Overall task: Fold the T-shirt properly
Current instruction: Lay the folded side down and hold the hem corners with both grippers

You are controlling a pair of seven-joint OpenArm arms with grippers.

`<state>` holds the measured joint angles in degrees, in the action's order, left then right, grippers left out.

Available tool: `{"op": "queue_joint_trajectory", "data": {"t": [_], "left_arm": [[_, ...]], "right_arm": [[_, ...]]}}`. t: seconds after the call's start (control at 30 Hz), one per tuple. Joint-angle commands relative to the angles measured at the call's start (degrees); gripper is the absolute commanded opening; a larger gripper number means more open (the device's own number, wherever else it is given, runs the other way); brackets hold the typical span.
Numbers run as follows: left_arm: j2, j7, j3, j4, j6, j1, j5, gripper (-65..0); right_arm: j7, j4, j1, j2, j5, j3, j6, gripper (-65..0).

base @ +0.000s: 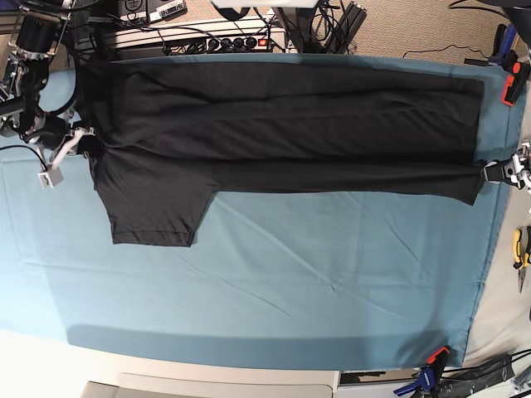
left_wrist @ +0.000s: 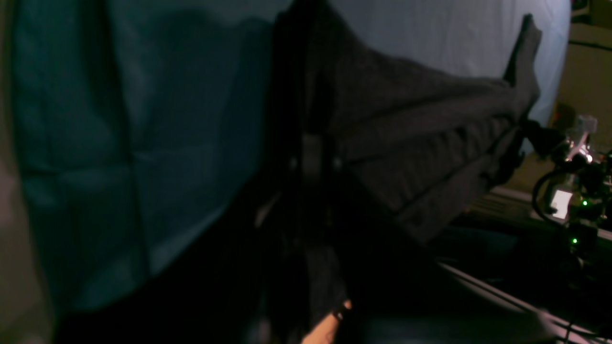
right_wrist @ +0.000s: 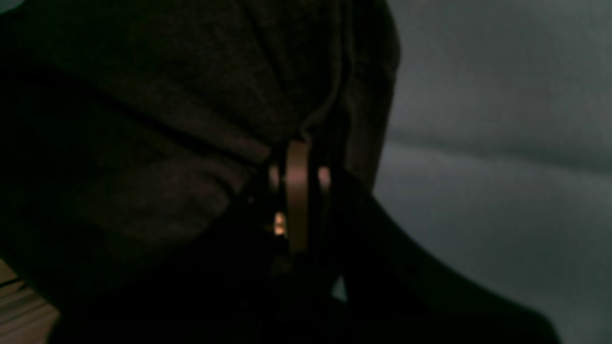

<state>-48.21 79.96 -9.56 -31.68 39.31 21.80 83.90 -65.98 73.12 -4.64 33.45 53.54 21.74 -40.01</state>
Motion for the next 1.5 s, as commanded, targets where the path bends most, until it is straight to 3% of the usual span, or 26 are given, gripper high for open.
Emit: {"op": "queue_joint_trajectory", "data": {"t": [0.0,0.3,1.2,1.27,1.33,1.4,1.47], "left_arm": [[-1.95,0.04,-0.37,-0.70,0.17,0.94,1.10,-65.0],[-1.95,0.04,-0.37,-0.70,0.20,0.70,1.10,-65.0],[-0.68,0.04,-0.37,-0.70,0.69,-2.29,1.10,-65.0],[-0.31,0.04,-0.37,-0.70,0.69,-2.34,1.10,-51.6],[-0.24,-0.46,-0.37,-0.70,0.69,-2.62,1.10,-41.3],[-0.24,-0.63,-0.37,-0.70,0.69,-2.80,1.10,-39.4],[-0.26,-0.90,-0.37,-0.70,0.69,-2.93,1.10,-39.4]], "right_arm": [[-0.26,0.76,-0.11,1.79,-0.42,1.42,0.01,-65.0],[-3.61,0.76,-1.40,1.79,4.33,8.00,0.01,-65.0],[-3.30,0.76,-1.38,1.62,4.24,8.11,0.01,-65.0],[-3.72,0.76,-1.36,1.62,4.17,8.11,0.01,-65.0],[-3.69,0.76,-1.38,1.62,4.04,8.11,0.01,-53.2],[-3.65,0.76,-1.36,1.62,4.09,8.11,0.01,-42.9],[-2.84,0.76,-1.36,1.64,4.09,8.11,0.01,-41.7]]}}
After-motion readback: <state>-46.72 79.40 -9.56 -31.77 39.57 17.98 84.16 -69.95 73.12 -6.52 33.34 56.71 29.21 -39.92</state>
